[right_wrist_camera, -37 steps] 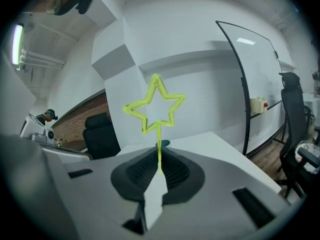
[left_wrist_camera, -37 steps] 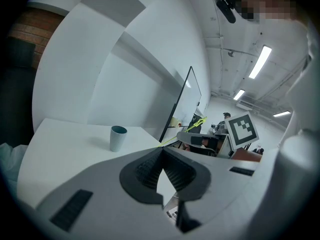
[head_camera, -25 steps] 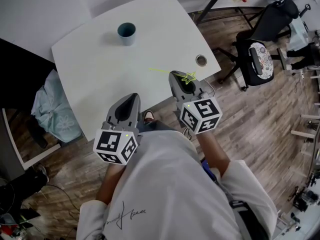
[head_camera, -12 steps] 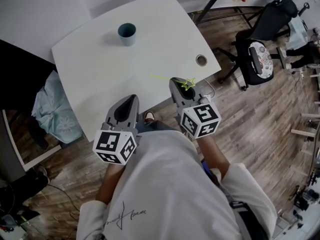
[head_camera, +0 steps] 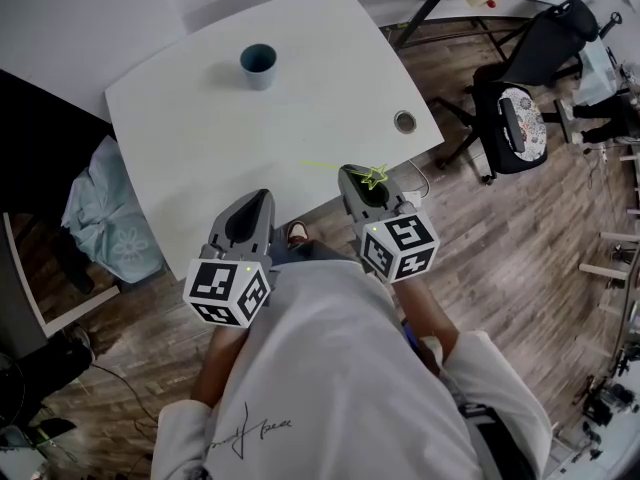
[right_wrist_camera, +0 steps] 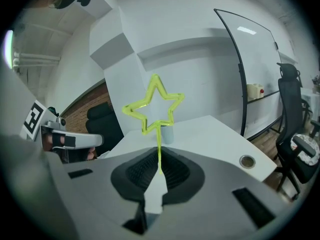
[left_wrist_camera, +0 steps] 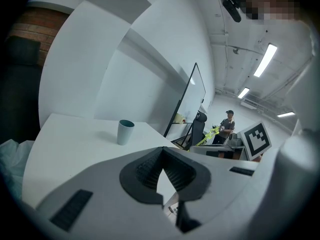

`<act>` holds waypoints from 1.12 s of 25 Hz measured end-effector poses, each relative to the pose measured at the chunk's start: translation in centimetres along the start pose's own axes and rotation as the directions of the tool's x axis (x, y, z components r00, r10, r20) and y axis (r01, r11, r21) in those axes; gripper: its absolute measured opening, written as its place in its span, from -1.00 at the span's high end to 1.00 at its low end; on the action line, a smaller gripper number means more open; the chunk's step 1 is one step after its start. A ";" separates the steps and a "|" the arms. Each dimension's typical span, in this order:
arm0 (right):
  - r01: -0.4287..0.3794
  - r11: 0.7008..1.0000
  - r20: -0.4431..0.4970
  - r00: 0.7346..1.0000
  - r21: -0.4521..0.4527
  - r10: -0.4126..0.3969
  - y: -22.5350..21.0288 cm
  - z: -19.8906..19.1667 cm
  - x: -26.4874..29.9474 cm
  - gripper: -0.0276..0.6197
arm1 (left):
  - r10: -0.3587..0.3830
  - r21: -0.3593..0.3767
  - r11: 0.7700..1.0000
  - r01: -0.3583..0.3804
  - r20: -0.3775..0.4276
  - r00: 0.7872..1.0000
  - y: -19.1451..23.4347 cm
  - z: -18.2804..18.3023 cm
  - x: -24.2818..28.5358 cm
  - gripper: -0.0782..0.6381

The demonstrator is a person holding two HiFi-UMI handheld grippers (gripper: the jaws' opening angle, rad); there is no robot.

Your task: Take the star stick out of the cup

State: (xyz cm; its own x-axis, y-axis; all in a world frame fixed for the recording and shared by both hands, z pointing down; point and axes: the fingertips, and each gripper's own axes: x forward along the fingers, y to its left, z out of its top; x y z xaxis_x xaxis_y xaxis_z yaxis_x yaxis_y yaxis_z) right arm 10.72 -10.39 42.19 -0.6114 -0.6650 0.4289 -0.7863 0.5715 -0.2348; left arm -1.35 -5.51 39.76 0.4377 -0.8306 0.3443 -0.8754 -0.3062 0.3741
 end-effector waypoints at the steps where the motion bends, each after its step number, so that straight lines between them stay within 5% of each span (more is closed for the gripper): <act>1: -0.001 1.000 -0.005 1.000 0.000 0.001 0.0 -0.1 0.0 0.84 | 0.002 -0.001 1.000 -0.002 0.000 1.000 0.0 0.0 0.0 0.78; 28: -0.053 0.996 -0.048 0.998 -0.066 0.049 0.4 0.1 0.0 0.84 | 0.011 -0.005 1.000 -0.011 -0.006 1.000 0.7 -0.6 -0.8 0.78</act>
State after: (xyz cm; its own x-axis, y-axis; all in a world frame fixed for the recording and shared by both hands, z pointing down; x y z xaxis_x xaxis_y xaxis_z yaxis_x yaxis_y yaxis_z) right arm 10.46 -10.21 42.00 -0.6446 -0.6123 0.4579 -0.7456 0.6359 -0.1993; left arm -2.16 -4.78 40.24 0.4289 -0.8312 0.3536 -0.8792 -0.2943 0.3747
